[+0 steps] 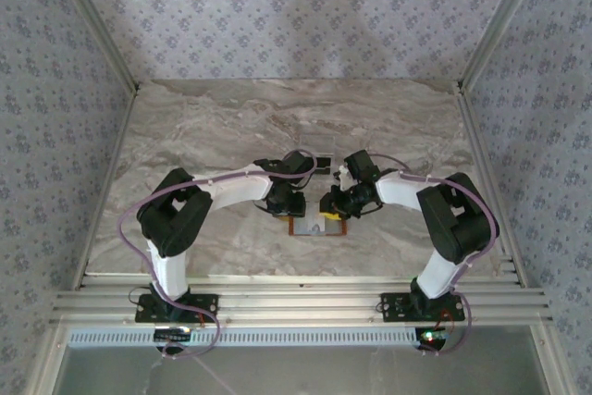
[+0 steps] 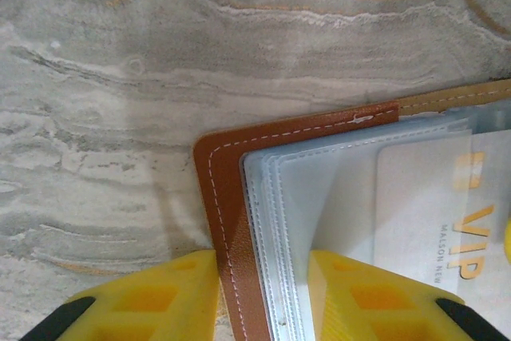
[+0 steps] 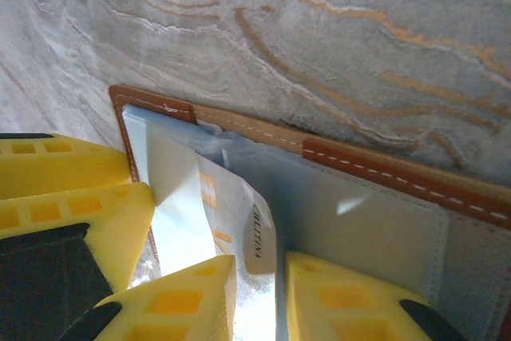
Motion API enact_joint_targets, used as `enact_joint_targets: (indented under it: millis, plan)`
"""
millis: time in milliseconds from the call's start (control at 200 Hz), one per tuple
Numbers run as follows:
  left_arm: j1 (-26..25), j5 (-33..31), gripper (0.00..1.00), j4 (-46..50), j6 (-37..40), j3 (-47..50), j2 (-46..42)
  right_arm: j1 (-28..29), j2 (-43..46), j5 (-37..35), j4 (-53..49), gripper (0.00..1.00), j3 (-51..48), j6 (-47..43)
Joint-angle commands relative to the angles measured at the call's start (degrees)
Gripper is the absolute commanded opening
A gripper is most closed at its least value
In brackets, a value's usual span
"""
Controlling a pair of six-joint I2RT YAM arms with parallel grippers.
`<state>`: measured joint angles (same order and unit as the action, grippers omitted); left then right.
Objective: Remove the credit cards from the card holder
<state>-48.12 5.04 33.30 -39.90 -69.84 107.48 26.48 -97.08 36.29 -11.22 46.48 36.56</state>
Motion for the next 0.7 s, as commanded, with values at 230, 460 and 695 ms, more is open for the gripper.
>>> enact_joint_targets:
  millis: [230,460,695]
  plan:
    - [-0.5,-1.3,0.34,3.6,1.1,0.1,2.5,-1.3,-1.3,3.2,4.1,0.16,-2.4,1.7]
    - [-0.4,-1.7,0.34,4.2,1.2,0.1,2.3,-2.3,0.0,1.5,2.6,0.1,-3.1,0.7]
    - [-0.4,-2.4,0.34,4.7,1.6,0.3,1.9,-3.6,2.1,-3.0,-4.2,0.07,-2.6,-4.2]
